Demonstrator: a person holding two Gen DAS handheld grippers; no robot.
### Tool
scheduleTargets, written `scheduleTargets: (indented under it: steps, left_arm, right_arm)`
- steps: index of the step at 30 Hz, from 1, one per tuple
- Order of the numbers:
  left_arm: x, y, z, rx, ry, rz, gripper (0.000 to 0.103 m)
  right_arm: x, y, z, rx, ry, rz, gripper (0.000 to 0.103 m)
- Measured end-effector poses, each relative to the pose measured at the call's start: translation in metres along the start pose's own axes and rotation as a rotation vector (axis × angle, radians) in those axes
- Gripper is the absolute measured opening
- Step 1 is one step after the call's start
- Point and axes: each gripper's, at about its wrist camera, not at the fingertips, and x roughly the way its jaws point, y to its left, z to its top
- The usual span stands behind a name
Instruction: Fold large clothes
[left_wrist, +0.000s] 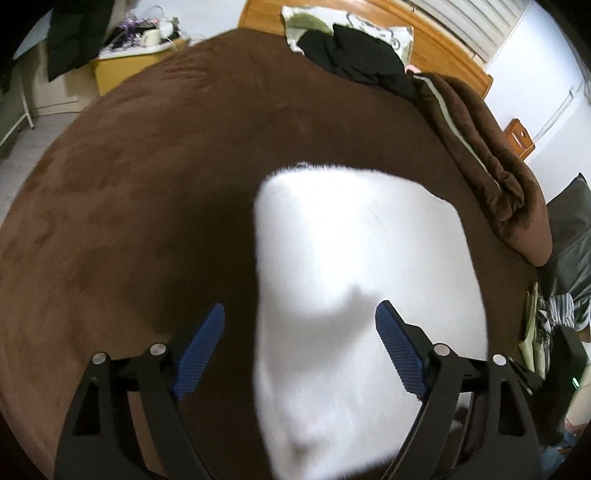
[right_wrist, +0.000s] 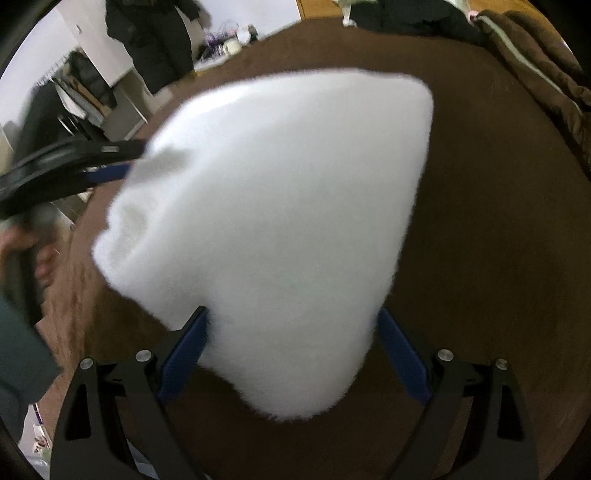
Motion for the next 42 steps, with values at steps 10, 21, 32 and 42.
scheduleTargets:
  steps: [10,21,32,42]
  left_arm:
    - [0.028,-0.018,0.033,0.139,0.003,-0.012,0.022]
    - [0.055,0.003,0.037,0.118,0.015,0.025,0.042]
    - [0.055,-0.002,0.044,0.136,0.054,0.025,0.044]
    - [0.014,-0.005,0.055,0.093,0.056,0.017,0.09]
  right_arm:
    - [-0.008,0.009,0.004,-0.085,-0.054,-0.01,0.065]
    - [-0.005,0.005,-0.006,-0.078,-0.032,-0.027,0.064]
    - [-0.006,-0.002,-0.004,-0.077,-0.043,-0.013,0.066]
    - [-0.039,-0.074,0.008,0.271,-0.167,0.234,0.086]
